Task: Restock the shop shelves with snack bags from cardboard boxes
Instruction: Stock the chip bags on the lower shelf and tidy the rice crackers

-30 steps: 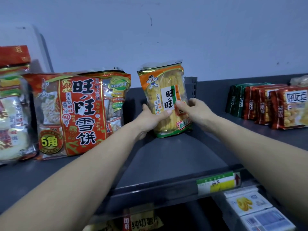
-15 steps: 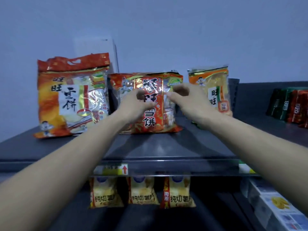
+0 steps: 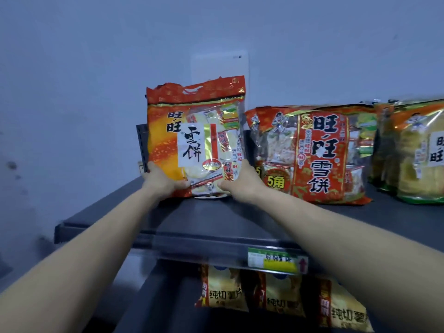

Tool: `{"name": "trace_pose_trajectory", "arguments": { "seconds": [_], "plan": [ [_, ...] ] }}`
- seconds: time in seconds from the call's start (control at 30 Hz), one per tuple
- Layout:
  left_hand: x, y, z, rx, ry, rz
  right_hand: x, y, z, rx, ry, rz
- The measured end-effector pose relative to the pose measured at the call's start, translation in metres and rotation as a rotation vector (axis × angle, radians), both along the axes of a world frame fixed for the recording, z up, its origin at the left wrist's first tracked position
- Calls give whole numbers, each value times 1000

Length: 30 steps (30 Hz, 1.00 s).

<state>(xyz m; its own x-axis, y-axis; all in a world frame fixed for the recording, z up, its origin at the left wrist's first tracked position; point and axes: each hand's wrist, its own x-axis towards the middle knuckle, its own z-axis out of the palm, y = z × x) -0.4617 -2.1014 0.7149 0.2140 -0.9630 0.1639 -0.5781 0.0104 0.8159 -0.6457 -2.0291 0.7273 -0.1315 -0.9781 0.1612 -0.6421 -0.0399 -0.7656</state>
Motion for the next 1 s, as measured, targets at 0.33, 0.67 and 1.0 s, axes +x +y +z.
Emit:
{"name": "trace_pose_trajectory", "arguments": {
  "seconds": [0.33, 0.67, 1.0],
  "plan": [
    [25, -60, -6, -74, 41, -63, 24, -39, -7, 41, -79, -172],
    [40, -60, -8, -71, 23, -88, 36, -23, -7, 41, -97, -175],
    [23, -2, 9, -194, -74, -70, 32, 30, 8, -91, 96, -106]
  ]
}}
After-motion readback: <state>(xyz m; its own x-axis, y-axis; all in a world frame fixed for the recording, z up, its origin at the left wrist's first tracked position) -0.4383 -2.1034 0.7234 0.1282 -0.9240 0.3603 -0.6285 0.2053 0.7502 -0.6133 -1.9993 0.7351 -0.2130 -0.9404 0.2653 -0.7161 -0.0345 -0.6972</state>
